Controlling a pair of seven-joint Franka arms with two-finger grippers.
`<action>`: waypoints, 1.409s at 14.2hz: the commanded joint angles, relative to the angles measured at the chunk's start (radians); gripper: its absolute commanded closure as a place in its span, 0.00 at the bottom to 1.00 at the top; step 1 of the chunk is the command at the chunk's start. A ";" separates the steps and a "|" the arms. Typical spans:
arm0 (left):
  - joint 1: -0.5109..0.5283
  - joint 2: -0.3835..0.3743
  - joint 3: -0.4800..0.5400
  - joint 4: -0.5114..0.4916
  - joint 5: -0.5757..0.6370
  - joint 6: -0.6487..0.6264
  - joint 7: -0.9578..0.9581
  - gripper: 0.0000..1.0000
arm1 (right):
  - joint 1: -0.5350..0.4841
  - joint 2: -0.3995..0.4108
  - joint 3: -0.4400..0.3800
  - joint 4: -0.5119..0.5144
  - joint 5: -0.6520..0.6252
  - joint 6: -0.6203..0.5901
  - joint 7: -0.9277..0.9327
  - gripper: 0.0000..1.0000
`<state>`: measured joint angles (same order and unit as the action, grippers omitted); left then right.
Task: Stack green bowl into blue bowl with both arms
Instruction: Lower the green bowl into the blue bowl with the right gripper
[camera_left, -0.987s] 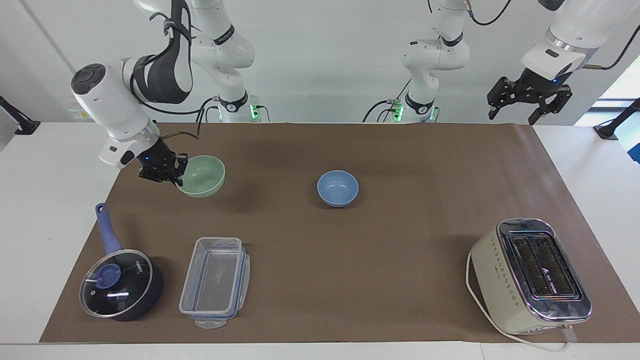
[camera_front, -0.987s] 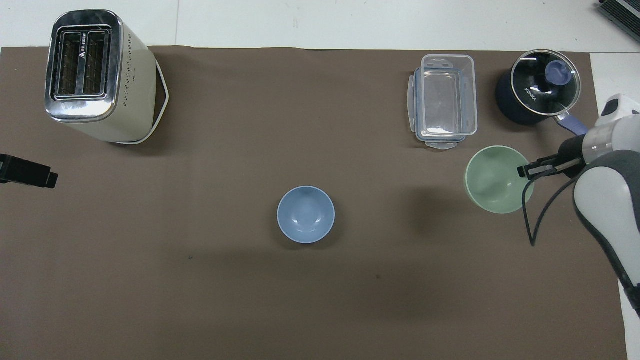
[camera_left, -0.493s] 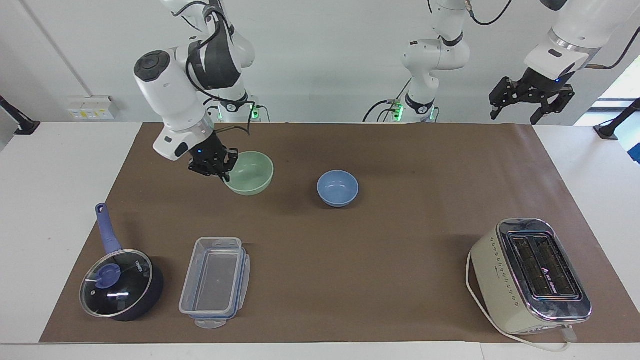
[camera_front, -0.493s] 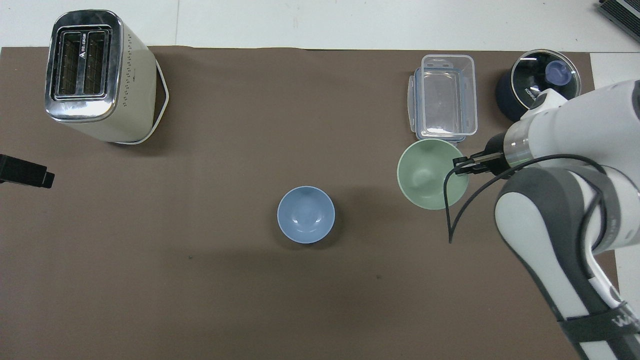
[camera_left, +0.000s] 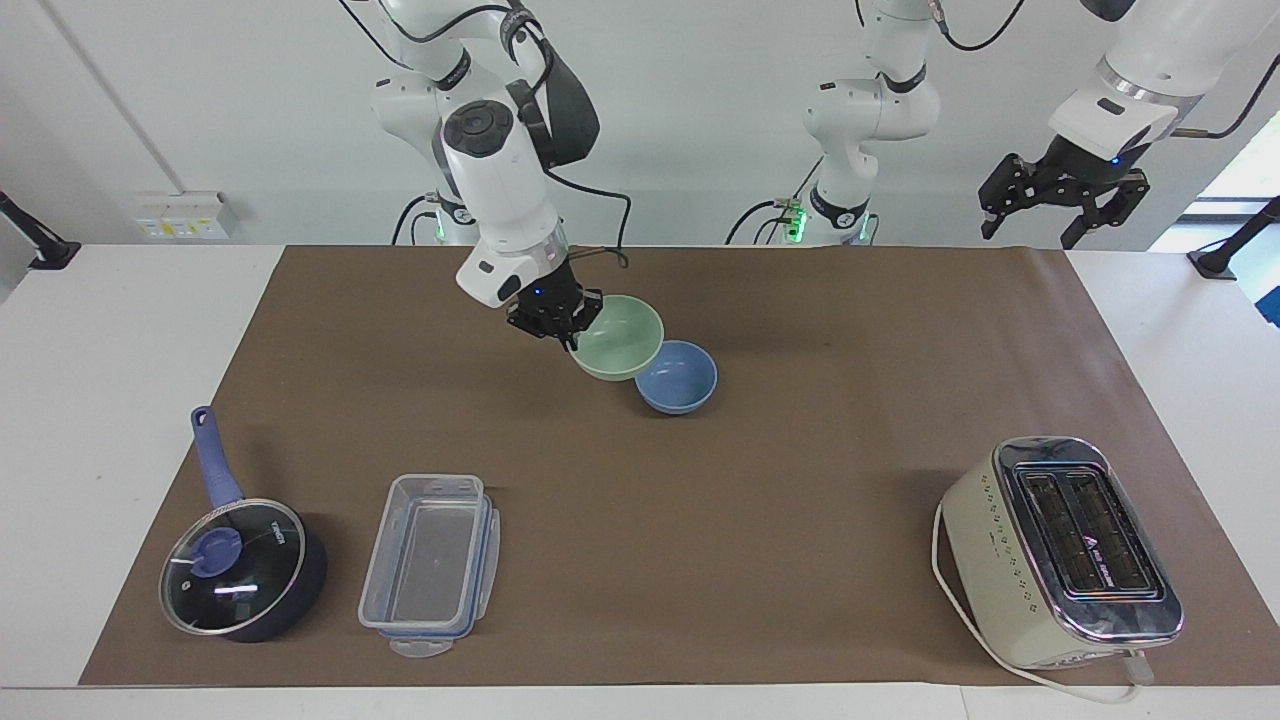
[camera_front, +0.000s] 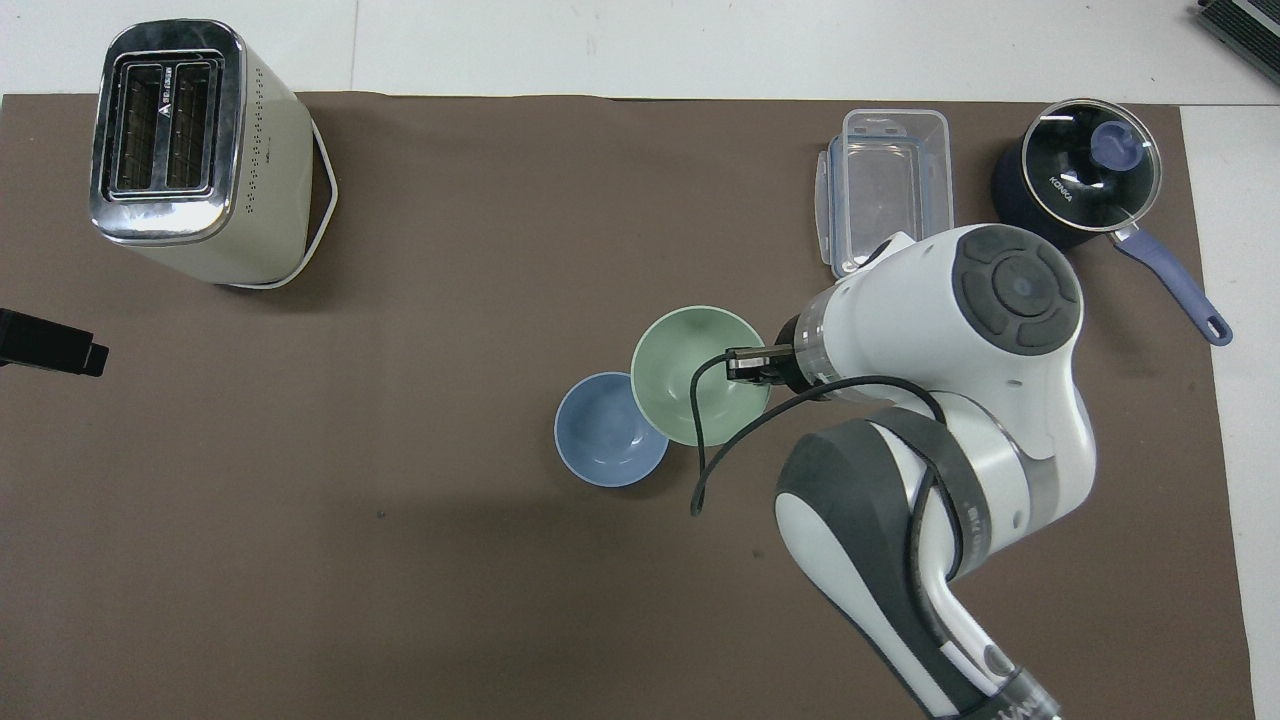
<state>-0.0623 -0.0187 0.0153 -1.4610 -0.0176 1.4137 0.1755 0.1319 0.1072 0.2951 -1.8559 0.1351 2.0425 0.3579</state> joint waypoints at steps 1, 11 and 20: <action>0.005 -0.024 -0.003 -0.024 0.012 -0.007 -0.010 0.00 | 0.066 0.058 -0.002 0.023 -0.015 0.051 0.108 1.00; 0.005 -0.024 -0.003 -0.024 0.012 -0.007 -0.010 0.00 | 0.137 0.124 0.001 -0.037 -0.045 0.159 0.196 1.00; 0.004 -0.024 -0.003 -0.024 0.012 -0.007 -0.010 0.00 | 0.164 0.082 -0.001 -0.178 -0.045 0.249 0.184 1.00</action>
<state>-0.0619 -0.0187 0.0153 -1.4610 -0.0176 1.4137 0.1755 0.2979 0.2270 0.2937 -1.9751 0.1118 2.2410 0.5238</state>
